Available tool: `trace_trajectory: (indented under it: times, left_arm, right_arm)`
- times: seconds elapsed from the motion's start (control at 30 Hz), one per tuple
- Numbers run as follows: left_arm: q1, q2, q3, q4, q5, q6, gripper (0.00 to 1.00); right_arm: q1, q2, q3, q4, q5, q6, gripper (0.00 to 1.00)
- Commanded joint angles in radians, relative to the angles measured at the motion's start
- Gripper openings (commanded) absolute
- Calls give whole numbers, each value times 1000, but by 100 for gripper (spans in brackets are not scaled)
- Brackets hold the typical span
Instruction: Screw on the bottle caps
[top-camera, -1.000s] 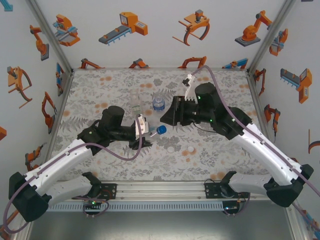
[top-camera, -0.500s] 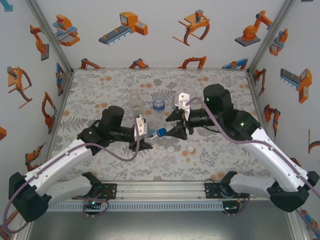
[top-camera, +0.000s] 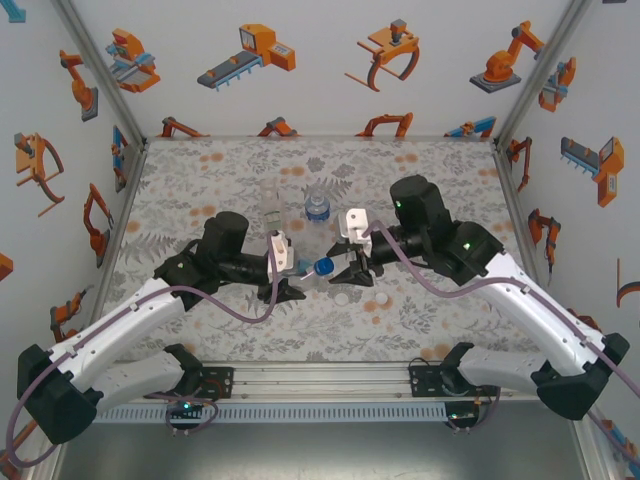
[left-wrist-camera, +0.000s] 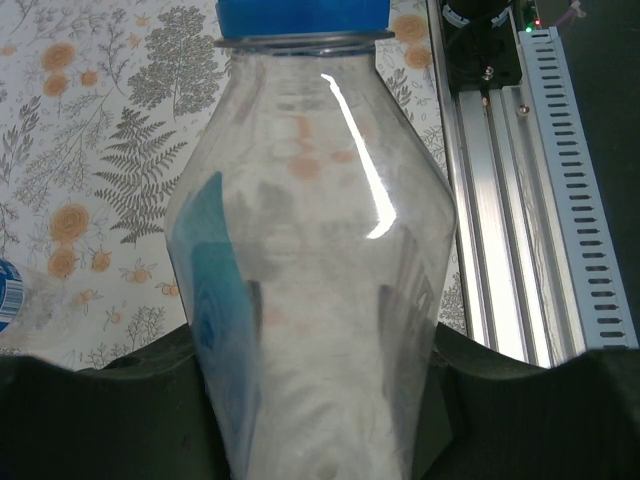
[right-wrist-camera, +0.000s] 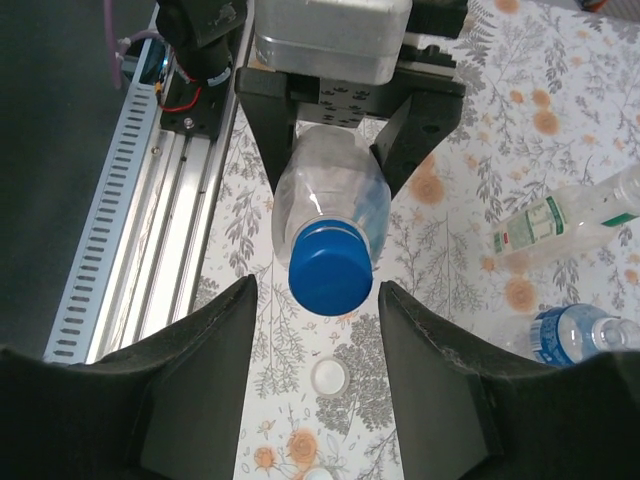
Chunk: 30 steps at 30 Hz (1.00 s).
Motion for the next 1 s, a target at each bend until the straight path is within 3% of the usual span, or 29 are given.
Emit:
trace_trajectory:
  times: [0.0,0.53,0.67,0.83,0.97]
  left_arm:
    - [-4,-4,34,-13,39,21,0]
    - [-4,19,39,-13,41,23,0]
    - [-4,28,39,-13,40,24,0]
    - [-3,33,40,-12,37,28,0]
    - [-4,39,39,-4,33,30,0]
  right_arm:
    - [-1,6,-11,60,-44,5,47]
    - [-1,3,-29,92,-6,70,43]
    - [-1,1,-38,107,5,112,34]
    - [-1,3,-65,145,82,357,19]
    - [-1,-7,-92,179,258,723,2]
